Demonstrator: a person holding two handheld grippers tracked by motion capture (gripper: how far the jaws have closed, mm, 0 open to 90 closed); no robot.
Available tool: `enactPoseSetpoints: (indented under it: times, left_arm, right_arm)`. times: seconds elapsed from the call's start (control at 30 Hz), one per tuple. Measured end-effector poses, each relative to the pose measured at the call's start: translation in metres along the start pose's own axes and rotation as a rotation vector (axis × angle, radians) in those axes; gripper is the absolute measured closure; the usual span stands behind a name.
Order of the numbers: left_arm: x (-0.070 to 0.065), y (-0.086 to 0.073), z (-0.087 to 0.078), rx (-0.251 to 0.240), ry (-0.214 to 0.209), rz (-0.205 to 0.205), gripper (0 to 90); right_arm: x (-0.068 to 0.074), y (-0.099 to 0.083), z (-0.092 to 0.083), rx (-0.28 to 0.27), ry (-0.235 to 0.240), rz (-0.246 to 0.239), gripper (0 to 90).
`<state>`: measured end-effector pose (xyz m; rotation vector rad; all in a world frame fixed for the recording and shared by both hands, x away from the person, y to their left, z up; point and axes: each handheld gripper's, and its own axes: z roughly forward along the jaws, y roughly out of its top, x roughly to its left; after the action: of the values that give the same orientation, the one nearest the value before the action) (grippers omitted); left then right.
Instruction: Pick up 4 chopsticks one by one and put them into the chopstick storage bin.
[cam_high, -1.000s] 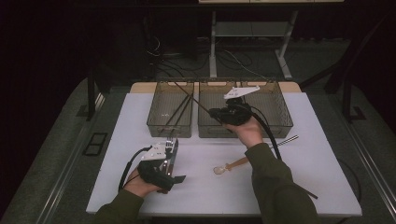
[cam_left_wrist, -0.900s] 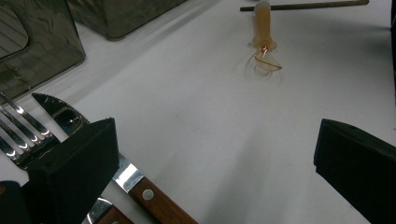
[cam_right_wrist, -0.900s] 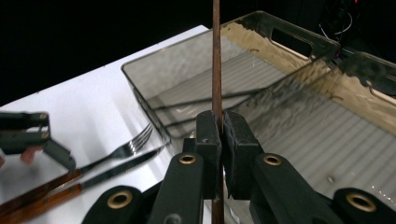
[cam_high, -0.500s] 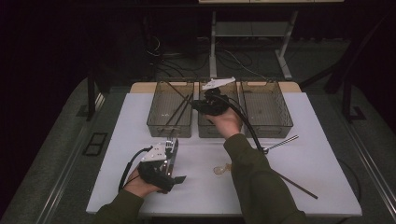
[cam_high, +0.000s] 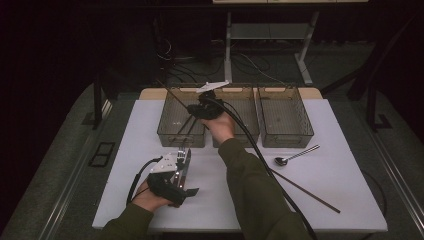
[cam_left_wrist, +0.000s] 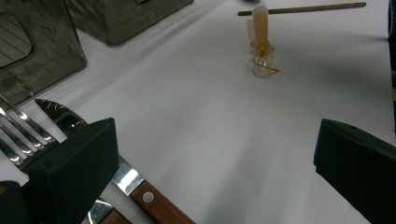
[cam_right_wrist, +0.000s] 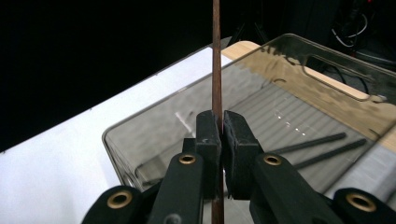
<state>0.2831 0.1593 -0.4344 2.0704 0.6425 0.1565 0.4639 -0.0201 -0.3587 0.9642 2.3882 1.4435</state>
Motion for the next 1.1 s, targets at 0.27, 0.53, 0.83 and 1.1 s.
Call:
enactPoseSetpoints:
  times: [0.27, 0.53, 0.83, 1.1]
  left_arm:
    - [0.000, 0.000, -0.001, -0.008, -0.004, 0.003, 0.0]
    - [0.000, 0.000, 0.000, -0.004, -0.008, 0.006, 0.0]
    - [0.000, 0.000, 0.001, 0.000, -0.009, 0.006, 0.0]
    - [0.000, 0.000, 0.000, -0.001, -0.010, 0.006, 0.0]
  right_arm:
    - [0.003, -0.004, 0.026, 0.025, -0.012, 0.018, 85.4]
    - [0.004, -0.011, 0.036, 0.063, -0.028, 0.019, 85.4]
    - [0.007, -0.010, 0.040, 0.109, -0.044, 0.014, 82.3]
    - [0.005, -0.009, 0.038, 0.104, -0.062, 0.015, 67.2]
